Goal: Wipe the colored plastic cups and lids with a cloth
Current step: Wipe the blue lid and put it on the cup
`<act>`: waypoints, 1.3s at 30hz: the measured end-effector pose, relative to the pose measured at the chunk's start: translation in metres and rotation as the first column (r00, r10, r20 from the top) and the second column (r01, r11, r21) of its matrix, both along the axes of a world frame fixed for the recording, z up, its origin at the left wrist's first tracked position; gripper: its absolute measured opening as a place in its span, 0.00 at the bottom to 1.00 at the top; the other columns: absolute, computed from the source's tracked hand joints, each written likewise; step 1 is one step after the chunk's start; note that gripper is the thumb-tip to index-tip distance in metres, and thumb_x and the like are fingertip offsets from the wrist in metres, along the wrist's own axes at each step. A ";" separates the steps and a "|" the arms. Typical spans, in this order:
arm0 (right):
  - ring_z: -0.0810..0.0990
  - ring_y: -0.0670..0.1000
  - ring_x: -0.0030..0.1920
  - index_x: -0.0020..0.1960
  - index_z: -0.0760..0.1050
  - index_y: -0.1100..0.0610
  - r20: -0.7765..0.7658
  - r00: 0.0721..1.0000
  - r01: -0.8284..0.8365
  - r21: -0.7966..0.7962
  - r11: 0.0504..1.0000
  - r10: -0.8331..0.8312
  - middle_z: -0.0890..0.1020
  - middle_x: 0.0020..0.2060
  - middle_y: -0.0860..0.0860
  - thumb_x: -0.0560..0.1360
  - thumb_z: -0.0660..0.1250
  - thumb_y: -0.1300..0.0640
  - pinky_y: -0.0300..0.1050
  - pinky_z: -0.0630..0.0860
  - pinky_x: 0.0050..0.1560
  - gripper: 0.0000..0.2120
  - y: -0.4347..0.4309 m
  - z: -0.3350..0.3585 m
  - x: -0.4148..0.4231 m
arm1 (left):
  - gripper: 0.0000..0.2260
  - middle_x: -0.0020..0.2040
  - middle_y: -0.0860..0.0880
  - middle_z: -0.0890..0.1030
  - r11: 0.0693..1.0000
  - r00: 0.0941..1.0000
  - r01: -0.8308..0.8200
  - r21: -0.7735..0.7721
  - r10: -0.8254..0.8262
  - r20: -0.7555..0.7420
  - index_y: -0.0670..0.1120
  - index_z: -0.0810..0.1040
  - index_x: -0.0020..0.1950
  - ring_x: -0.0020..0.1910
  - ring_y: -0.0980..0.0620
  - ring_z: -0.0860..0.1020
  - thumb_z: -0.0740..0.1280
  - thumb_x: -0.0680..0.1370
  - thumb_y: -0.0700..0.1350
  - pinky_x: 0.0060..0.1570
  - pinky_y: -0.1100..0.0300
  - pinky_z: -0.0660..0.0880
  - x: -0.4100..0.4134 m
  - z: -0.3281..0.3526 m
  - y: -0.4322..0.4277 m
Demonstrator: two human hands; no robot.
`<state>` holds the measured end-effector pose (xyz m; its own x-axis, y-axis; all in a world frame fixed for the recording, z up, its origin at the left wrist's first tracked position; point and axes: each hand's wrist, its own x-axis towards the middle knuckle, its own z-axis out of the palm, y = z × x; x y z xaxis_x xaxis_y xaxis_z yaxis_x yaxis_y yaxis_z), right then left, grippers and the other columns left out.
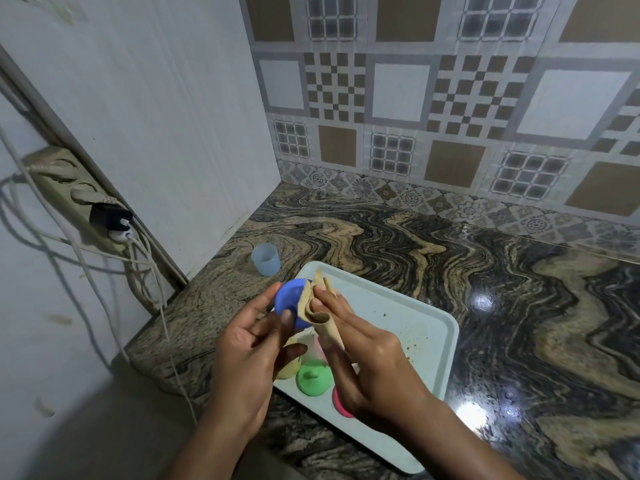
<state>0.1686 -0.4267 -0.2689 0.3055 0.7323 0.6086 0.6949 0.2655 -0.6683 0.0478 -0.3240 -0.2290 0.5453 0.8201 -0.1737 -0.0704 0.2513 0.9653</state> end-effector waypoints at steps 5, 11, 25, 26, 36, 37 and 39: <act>0.69 0.53 0.76 0.70 0.75 0.67 -0.019 0.999 0.027 0.011 1.000 -0.026 0.75 0.72 0.58 0.82 0.60 0.63 0.54 0.68 0.76 0.18 0.001 0.003 0.015 | 0.20 0.54 0.47 0.87 0.994 0.994 0.106 0.002 -0.106 -0.024 0.52 0.78 0.66 0.47 0.54 0.84 0.68 0.74 0.45 0.39 0.57 0.79 -0.005 -0.003 0.000; 0.75 0.57 0.72 0.68 0.77 0.65 -0.034 0.999 0.030 -0.117 0.993 -0.034 0.79 0.69 0.54 0.83 0.59 0.60 0.49 0.71 0.74 0.17 0.005 0.005 0.035 | 0.19 0.54 0.47 0.87 0.986 0.986 0.167 -0.026 -0.167 -0.015 0.49 0.79 0.64 0.47 0.52 0.84 0.67 0.73 0.44 0.36 0.59 0.79 -0.008 -0.005 0.000; 0.73 0.42 0.30 0.37 0.71 0.42 -0.396 0.917 -0.004 -0.142 0.990 -0.053 0.75 0.29 0.39 0.83 0.61 0.60 0.38 0.68 0.34 0.20 -0.006 0.017 0.001 | 0.26 0.57 0.50 0.86 0.995 0.996 0.091 0.031 -0.091 0.020 0.54 0.73 0.71 0.56 0.49 0.85 0.68 0.73 0.41 0.45 0.55 0.83 -0.001 -0.003 -0.004; 0.71 0.44 0.29 0.36 0.70 0.45 -0.395 0.916 0.009 -0.144 0.990 -0.065 0.74 0.28 0.42 0.83 0.61 0.58 0.42 0.68 0.32 0.18 -0.007 0.015 0.001 | 0.26 0.58 0.49 0.86 0.997 0.997 0.077 0.032 -0.077 0.018 0.53 0.73 0.71 0.56 0.49 0.85 0.68 0.73 0.41 0.45 0.55 0.83 -0.001 -0.003 -0.003; 0.69 0.50 0.76 0.72 0.73 0.67 -0.004 1.000 0.002 -0.027 1.000 -0.002 0.73 0.73 0.59 0.82 0.62 0.61 0.53 0.69 0.75 0.20 0.001 0.001 -0.004 | 0.19 0.56 0.46 0.86 0.999 0.999 -0.010 -0.044 0.012 0.037 0.48 0.78 0.65 0.52 0.50 0.86 0.68 0.74 0.41 0.41 0.60 0.83 0.002 -0.005 0.007; 0.69 0.50 0.76 0.72 0.73 0.67 0.004 1.000 0.014 -0.026 1.000 -0.014 0.73 0.73 0.59 0.82 0.62 0.61 0.54 0.69 0.75 0.20 0.002 -0.001 -0.002 | 0.20 0.56 0.46 0.86 0.999 0.999 -0.005 -0.041 0.007 0.037 0.48 0.78 0.66 0.53 0.50 0.86 0.68 0.74 0.42 0.41 0.60 0.83 0.003 -0.006 0.008; 0.70 0.49 0.76 0.71 0.74 0.66 0.004 0.999 0.039 -0.011 0.999 -0.039 0.74 0.73 0.58 0.82 0.61 0.62 0.54 0.71 0.73 0.19 0.004 -0.002 0.005 | 0.22 0.56 0.46 0.86 0.999 0.999 0.024 -0.035 -0.023 0.033 0.48 0.78 0.67 0.53 0.51 0.85 0.68 0.72 0.43 0.42 0.60 0.83 0.002 -0.006 0.010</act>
<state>0.1738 -0.4223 -0.2712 0.3320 0.7266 0.6015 0.7069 0.2306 -0.6687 0.0500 -0.3144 -0.2351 0.5703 0.8005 -0.1842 -0.0950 0.2870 0.9532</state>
